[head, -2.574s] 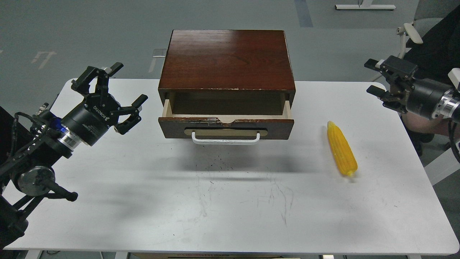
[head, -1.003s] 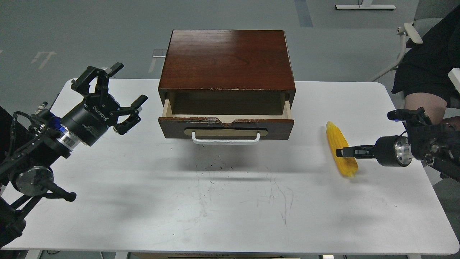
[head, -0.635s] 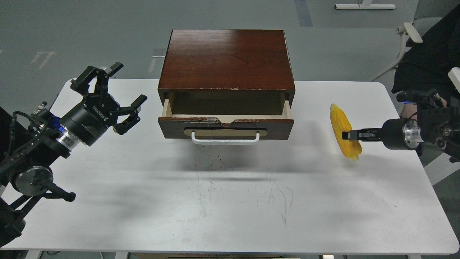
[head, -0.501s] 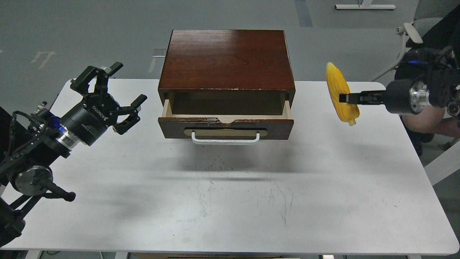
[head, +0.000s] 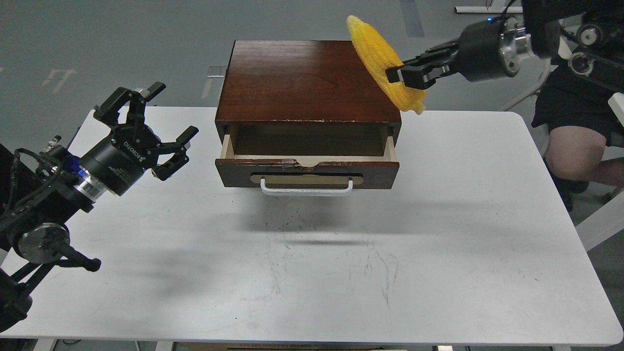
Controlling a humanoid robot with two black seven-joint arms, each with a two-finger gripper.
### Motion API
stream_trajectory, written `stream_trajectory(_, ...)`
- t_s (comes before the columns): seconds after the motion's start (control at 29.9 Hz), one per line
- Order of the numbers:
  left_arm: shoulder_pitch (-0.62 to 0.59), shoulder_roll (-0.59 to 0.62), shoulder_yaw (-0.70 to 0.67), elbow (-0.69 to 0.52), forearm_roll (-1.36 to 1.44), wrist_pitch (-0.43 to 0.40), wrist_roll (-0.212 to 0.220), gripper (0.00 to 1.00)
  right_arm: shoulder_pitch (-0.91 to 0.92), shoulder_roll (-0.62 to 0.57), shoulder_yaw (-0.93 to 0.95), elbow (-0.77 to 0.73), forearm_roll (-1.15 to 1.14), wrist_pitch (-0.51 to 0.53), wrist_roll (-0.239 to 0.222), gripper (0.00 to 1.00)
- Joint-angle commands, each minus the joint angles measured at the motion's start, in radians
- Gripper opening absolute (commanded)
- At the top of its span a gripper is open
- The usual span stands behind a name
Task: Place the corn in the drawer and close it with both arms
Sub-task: 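Lift the corn cob and carry it over the open drawer, then release the corn cob into the drawer and raise the right gripper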
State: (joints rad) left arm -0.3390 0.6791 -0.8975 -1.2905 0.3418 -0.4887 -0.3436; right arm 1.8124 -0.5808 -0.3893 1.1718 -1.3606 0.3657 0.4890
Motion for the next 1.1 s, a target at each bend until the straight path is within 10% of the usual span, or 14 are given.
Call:
stream_trajectory(0.0,0.000,0.007,0.000,0.000,0.000,0.000,0.000,0.99,0.047,0.059,-0.034,0.038,-0.104,-0.033,0.000,0.04)
stream_trajectory(0.77,0.000,0.027,0.000,0.000,-0.001,0.000,0.000,0.99,0.047,0.306,-0.232,-0.009,-0.400,-0.324,0.000,0.10)
stream_trajectory(1.07,0.000,0.028,0.000,0.000,-0.001,0.000,0.000,0.99,0.015,0.320,-0.232,-0.041,-0.400,-0.324,0.000,0.48)
